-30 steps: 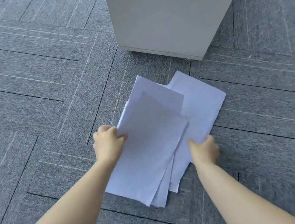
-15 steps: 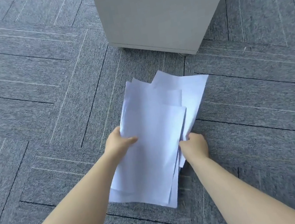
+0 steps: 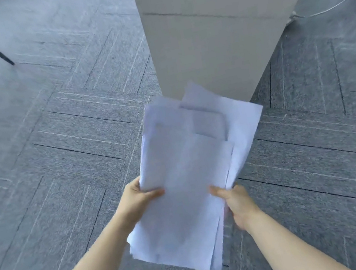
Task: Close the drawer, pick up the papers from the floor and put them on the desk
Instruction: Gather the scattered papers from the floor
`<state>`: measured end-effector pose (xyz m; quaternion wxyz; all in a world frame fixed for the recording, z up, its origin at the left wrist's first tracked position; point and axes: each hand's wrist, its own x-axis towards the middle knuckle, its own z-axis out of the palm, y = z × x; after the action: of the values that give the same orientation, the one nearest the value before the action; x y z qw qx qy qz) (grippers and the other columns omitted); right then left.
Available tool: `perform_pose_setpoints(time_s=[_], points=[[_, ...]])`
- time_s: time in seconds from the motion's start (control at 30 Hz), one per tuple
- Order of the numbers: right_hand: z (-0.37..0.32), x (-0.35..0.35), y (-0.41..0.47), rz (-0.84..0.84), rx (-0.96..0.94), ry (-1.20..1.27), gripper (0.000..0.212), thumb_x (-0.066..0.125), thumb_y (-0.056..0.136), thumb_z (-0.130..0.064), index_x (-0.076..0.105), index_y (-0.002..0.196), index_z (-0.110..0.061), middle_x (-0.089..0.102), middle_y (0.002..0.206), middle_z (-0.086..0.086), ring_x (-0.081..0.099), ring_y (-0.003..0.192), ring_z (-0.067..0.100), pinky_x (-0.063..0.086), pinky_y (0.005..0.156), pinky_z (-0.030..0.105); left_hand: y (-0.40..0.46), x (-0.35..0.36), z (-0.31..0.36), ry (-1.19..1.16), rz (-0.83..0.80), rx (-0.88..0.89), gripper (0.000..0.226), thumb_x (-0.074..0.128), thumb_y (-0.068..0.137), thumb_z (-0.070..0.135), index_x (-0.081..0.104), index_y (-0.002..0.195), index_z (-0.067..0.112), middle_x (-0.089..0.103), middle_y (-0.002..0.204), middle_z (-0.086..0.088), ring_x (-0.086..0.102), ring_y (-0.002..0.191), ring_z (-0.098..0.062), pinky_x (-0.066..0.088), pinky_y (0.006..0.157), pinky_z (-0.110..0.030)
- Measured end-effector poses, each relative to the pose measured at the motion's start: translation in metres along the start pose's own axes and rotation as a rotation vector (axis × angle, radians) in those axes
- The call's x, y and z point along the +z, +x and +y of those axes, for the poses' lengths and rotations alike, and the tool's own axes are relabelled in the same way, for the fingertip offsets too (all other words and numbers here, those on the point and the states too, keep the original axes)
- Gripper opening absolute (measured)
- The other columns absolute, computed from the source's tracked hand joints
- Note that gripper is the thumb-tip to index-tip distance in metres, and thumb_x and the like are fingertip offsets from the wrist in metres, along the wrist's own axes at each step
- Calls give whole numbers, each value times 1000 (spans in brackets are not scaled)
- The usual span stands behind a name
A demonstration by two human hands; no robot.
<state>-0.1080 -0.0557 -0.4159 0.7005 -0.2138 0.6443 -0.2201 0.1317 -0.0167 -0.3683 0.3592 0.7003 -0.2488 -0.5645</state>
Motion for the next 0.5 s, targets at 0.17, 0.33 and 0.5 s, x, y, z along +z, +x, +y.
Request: perform_pose_setpoints(time_s=[0.17, 0.33, 0.5], points=[[-160, 42, -172, -38, -305, -141, 25, 81, 72, -14, 77, 97, -13, 80, 96, 4, 75, 93, 25, 56, 94, 46, -111, -46, 165, -75, 96, 104, 29, 86, 56, 8, 73, 83, 3, 77, 76, -3, 70, 70, -19, 60, 66, -33], [-340, 72, -324, -39, -571, -146, 19, 70, 83, -4, 77, 100, -7, 77, 103, 15, 70, 99, 39, 56, 91, 47, -180, -61, 360, -134, 129, 273, 32, 82, 53, 15, 73, 81, 2, 75, 81, -8, 66, 77, -23, 54, 78, -42], [-473, 72, -400, 98, -797, -133, 24, 73, 81, -10, 71, 96, 9, 72, 101, 31, 65, 92, 51, 57, 82, 53, -209, -33, 522, -185, 168, 490, 12, 78, 66, 9, 68, 70, 13, 68, 59, 8, 59, 63, -20, 49, 58, -28]])
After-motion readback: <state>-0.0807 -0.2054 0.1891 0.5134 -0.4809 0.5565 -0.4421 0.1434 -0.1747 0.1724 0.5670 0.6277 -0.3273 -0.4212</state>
